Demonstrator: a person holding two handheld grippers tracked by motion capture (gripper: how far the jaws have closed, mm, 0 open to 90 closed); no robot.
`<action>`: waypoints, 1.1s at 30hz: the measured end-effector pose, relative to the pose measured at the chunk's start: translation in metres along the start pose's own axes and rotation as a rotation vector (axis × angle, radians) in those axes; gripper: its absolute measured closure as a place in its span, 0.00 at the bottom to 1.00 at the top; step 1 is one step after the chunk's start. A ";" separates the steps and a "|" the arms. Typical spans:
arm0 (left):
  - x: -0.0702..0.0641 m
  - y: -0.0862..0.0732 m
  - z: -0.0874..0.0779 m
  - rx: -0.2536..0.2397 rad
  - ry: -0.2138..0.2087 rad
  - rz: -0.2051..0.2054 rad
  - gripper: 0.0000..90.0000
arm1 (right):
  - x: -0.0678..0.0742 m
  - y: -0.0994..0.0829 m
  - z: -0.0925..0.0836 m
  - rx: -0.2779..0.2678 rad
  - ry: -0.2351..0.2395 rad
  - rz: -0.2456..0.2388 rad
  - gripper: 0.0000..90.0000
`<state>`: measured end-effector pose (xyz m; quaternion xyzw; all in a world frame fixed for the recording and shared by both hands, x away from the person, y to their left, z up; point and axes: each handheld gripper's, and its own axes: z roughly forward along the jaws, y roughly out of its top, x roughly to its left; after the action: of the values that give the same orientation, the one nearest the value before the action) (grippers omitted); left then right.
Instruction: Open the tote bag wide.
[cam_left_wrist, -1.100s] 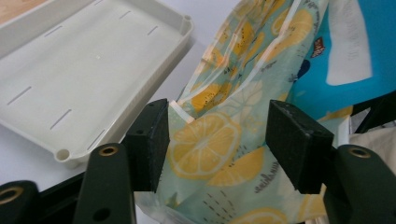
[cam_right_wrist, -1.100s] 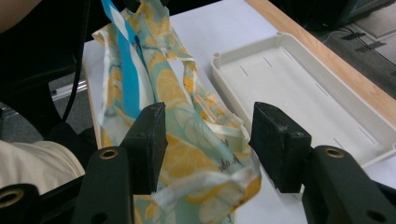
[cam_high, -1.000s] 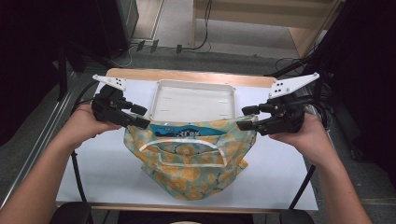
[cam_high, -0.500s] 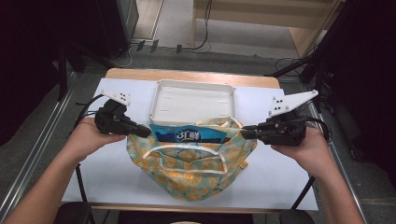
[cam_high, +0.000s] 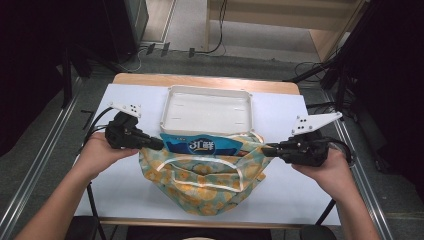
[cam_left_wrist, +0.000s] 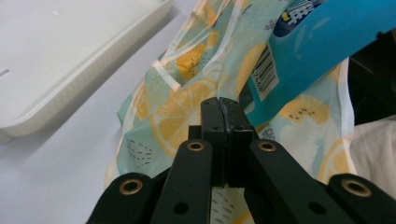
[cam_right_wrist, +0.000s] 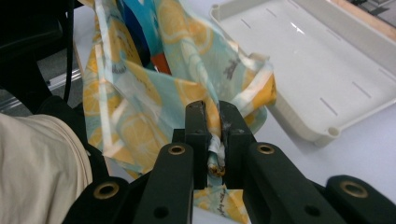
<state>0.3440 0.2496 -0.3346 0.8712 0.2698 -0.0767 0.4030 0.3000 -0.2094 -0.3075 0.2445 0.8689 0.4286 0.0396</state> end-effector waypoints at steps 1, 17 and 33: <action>0.001 0.001 0.002 -0.001 -0.002 -0.003 1.00 | -0.002 -0.002 0.001 -0.003 -0.007 0.003 0.94; 0.008 0.013 0.009 -0.071 0.035 -0.007 0.98 | -0.018 -0.015 0.002 0.002 -0.051 0.050 0.94; 0.007 0.016 0.005 -0.104 0.046 0.003 0.98 | -0.011 0.001 -0.001 -0.048 -0.017 0.002 0.64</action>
<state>0.3589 0.2398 -0.3297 0.8510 0.2812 -0.0420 0.4416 0.3101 -0.2147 -0.3072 0.2479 0.8577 0.4473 0.0524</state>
